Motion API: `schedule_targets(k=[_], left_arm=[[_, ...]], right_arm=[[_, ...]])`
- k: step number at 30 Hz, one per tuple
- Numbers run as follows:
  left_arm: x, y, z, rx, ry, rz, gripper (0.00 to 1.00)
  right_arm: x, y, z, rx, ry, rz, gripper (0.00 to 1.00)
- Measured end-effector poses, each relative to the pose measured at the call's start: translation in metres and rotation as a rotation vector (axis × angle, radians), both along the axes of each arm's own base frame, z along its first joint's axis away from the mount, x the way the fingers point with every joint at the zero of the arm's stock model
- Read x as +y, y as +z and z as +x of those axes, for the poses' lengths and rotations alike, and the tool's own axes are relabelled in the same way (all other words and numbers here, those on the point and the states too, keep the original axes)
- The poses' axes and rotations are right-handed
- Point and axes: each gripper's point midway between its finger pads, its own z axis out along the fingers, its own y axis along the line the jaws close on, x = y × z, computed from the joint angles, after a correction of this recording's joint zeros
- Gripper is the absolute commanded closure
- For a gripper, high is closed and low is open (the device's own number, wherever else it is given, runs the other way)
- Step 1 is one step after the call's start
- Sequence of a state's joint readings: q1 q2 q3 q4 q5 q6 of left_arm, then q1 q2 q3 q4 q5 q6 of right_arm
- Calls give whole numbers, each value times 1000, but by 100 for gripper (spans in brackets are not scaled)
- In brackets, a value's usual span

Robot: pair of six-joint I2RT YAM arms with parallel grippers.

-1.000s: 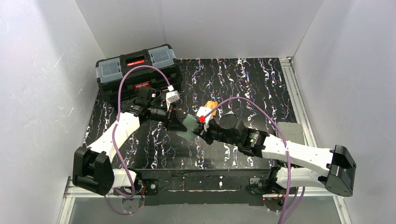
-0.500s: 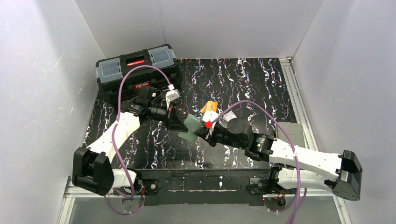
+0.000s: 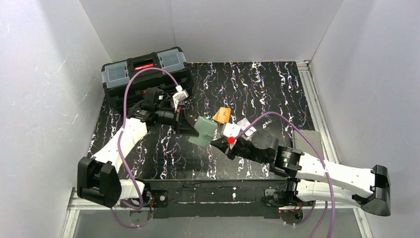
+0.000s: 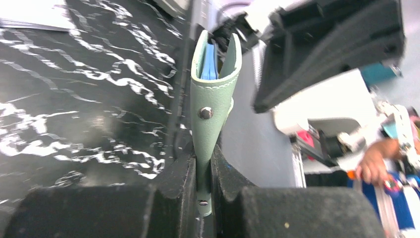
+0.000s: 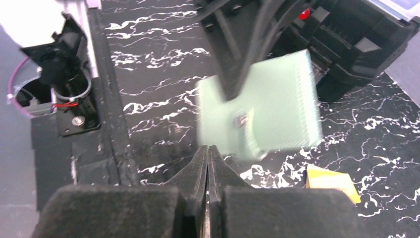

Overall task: Put the credit cards into the card holder
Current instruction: Open the card holder at the center of the board.

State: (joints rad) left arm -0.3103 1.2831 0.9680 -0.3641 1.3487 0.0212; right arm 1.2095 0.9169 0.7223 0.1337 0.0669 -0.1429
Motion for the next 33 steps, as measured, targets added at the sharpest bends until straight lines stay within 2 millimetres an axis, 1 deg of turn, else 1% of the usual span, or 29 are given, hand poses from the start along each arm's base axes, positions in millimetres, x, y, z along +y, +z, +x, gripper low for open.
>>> schedule_targets(k=[5, 8, 9, 10, 11, 12, 13, 14, 16, 19, 21, 23, 26, 27, 30, 33], left_arm=[[16, -3, 36, -7, 146, 31, 100], [17, -1, 42, -5, 170, 30, 100], [17, -1, 42, -6, 171, 31, 100], [16, -2, 43, -11, 174, 36, 100], [16, -3, 43, -18, 176, 43, 100], [16, -6, 44, -32, 185, 58, 100], [16, -8, 44, -49, 193, 74, 100], [16, -9, 44, -63, 201, 87, 100], [17, -7, 47, -125, 245, 120, 100], [23, 2, 49, -234, 323, 142, 100], [26, 10, 50, -294, 365, 148, 100], [29, 16, 51, -364, 399, 154, 100], [30, 16, 46, -476, 414, 175, 100], [30, 16, 43, -505, 412, 180, 100], [30, 15, 39, -602, 407, 196, 100], [30, 18, 41, -689, 416, 206, 100]], right_arm=[[-9, -3, -21, -7, 36, -34, 99], [-9, -9, -27, -13, 42, -57, 99], [-9, -10, -28, -14, 41, -62, 86], [-9, -11, -27, -16, 33, -68, 65], [-10, -12, -24, -19, 13, -72, 51], [-10, -13, -19, -19, -13, -76, 41], [-10, -13, -15, -21, -34, -81, 34], [-9, -12, -10, -22, -66, -90, 32], [-4, -7, -1, -23, -107, -96, 30], [15, 6, 14, 17, -188, -88, 28], [25, 11, 21, 56, -229, -74, 28], [29, 12, 28, 128, -271, -63, 30], [26, 14, 45, 272, -347, -34, 31], [21, 16, 55, 347, -386, -3, 31], [8, 18, 72, 476, -443, 65, 32], [5, 20, 73, 582, -443, 112, 34]])
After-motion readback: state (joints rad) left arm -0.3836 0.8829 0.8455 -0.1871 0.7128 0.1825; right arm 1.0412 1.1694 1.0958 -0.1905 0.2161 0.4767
